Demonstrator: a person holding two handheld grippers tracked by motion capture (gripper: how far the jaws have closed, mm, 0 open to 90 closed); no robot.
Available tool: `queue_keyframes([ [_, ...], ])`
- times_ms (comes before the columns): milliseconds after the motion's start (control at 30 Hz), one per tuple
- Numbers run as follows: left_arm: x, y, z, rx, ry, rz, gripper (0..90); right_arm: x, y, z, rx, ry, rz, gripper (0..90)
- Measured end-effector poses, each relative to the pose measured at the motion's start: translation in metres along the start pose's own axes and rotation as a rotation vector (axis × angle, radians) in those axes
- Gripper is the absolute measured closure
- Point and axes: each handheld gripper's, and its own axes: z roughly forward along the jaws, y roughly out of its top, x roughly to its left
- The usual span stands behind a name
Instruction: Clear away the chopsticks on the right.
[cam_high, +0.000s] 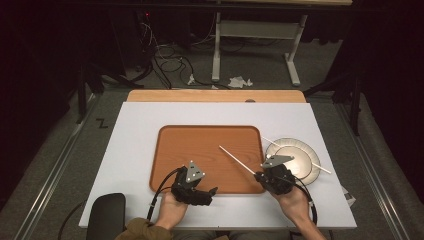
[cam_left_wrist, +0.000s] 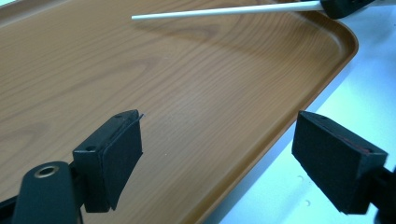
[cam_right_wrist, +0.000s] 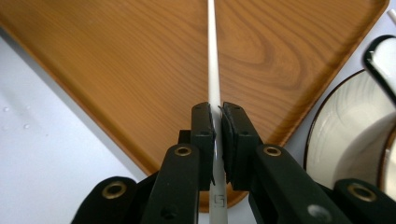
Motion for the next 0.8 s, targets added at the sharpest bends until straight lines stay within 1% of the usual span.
queue_keyframes([
  [100, -0.001, -0.001, -0.001, 0.003, 0.006, 0.007, 16.4, -0.001, 0.002, 0.005, 0.014, -0.010, -0.006, 84.7],
  [200, -0.002, -0.004, -0.002, 0.007, 0.009, 0.008, 16.4, -0.003, 0.004, 0.012, 0.028, -0.008, -0.001, 84.7],
  [267, -0.002, -0.005, -0.004, 0.007, 0.012, 0.005, 16.4, -0.003, 0.006, 0.017, 0.039, -0.003, -0.008, 84.7],
  [333, -0.002, -0.008, -0.008, 0.002, 0.020, -0.007, 16.4, -0.001, 0.009, 0.024, 0.052, -0.004, -0.018, 84.6],
  [467, 0.000, -0.010, -0.011, -0.003, 0.028, -0.023, 16.4, -0.001, 0.014, 0.030, 0.054, 0.006, -0.022, 84.5],
  [633, 0.001, -0.015, -0.016, 0.002, 0.044, -0.038, 16.4, 0.000, 0.019, 0.037, 0.065, 0.011, -0.041, 84.4],
  [700, 0.001, -0.017, -0.018, 0.001, 0.052, -0.046, 16.4, 0.000, 0.022, 0.042, 0.077, 0.014, -0.043, 84.3],
  [800, 0.001, -0.019, -0.021, -0.002, 0.061, -0.055, 16.4, -0.001, 0.024, 0.046, 0.080, 0.020, -0.049, 84.4],
])
